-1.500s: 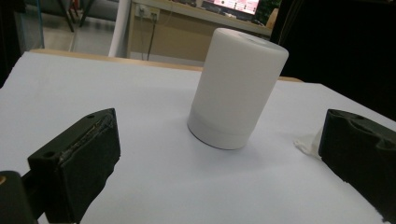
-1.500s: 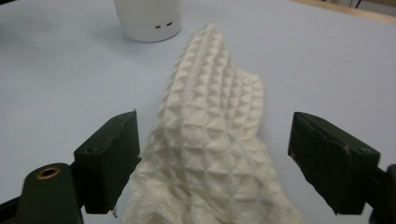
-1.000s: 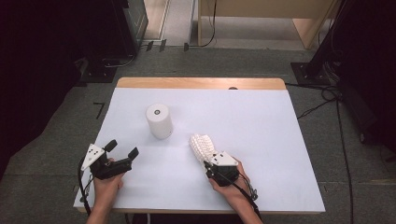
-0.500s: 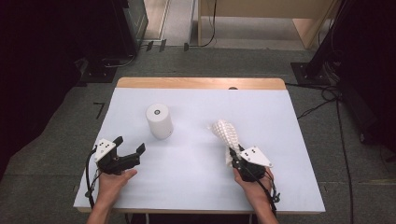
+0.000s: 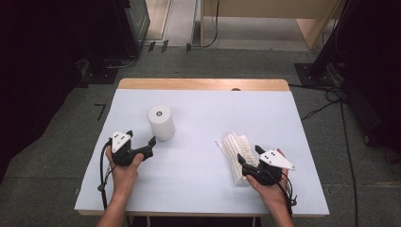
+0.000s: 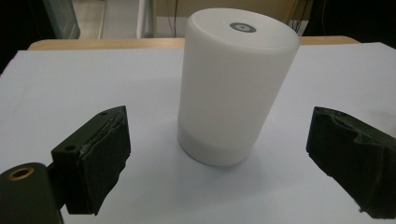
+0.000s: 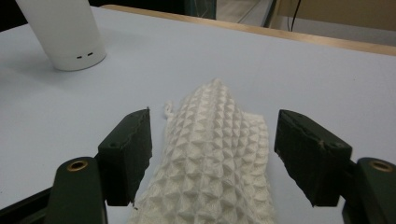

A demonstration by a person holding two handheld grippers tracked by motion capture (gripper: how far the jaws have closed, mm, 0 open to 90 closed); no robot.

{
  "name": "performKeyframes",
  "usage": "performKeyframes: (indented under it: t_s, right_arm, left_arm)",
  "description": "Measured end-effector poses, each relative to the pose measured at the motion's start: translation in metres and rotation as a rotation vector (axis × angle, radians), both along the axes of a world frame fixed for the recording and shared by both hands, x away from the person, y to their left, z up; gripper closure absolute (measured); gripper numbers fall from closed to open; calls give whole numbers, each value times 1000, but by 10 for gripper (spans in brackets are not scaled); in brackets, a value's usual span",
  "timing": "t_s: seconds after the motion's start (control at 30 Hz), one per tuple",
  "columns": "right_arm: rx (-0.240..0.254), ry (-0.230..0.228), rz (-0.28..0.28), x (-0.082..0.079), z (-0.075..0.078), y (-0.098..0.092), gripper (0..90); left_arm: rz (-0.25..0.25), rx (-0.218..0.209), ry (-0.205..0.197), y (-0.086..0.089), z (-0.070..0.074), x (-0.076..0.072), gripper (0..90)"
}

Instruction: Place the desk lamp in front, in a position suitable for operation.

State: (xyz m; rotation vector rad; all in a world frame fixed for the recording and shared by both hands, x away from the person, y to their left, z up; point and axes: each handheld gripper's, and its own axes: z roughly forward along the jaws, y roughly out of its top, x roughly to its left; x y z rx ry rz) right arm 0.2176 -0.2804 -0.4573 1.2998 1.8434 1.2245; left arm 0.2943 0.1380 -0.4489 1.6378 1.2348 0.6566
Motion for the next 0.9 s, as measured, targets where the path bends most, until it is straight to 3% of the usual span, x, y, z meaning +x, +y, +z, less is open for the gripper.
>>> performKeyframes:
  t_s: [0.1,0.17,0.27,0.47,0.53,0.6,0.9]
  right_arm:
    - [0,3,-8,0,-2,-1,270]
    - [-6,0,-19,0,-2,-2,253]
    - [-3,4,-37,0,-2,-3,231]
    - [-4,-2,-54,0,-1,-6,220]
    - [-4,-3,-55,0,-1,-6,220]
    - [-2,-2,-57,0,-2,-6,219]
    - [-8,-1,-57,-1,-2,-5,220]
  left_arm:
    - [-7,-2,-10,-8,-3,8,64]
    - [-42,3,-19,-14,-5,13,26]
    - [-50,-6,3,-20,-9,22,11]
    - [-12,7,21,-32,-12,39,11]
    - [-1,10,9,-35,-13,44,15]
    - [16,31,19,-38,-13,49,16]
    - [32,8,9,-46,-21,65,27]
